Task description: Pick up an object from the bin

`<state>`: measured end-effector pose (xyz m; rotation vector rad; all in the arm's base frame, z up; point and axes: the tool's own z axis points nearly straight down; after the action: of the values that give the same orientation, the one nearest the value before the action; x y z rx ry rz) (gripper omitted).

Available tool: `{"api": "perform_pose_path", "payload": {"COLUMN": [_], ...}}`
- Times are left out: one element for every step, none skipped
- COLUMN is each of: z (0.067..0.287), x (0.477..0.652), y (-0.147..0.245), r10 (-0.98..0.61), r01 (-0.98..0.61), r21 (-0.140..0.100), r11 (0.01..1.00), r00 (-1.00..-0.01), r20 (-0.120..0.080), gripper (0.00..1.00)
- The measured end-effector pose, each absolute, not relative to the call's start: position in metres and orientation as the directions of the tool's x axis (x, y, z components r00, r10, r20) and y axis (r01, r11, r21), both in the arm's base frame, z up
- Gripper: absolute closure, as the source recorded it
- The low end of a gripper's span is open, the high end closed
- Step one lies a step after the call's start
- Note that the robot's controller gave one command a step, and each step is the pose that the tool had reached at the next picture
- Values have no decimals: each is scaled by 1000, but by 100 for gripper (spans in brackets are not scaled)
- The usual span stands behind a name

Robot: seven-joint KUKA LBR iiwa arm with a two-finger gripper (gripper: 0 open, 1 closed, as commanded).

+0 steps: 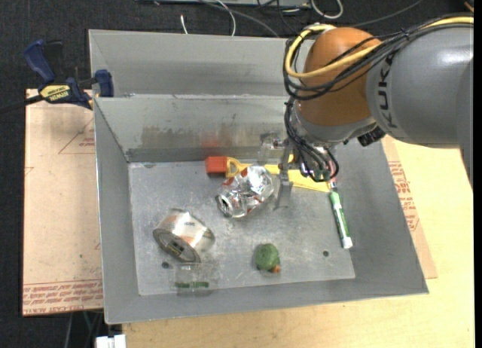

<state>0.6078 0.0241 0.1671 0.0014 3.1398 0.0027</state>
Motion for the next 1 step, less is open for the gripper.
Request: {"api": "perform_pose_path", "payload": {"z": [167], "x": [608], "y": [24], "r10": [1], "r01": [1], "r21": [2], "r11": [1000], "r00": [-1000], "r20": [-2], "gripper": [100]}}
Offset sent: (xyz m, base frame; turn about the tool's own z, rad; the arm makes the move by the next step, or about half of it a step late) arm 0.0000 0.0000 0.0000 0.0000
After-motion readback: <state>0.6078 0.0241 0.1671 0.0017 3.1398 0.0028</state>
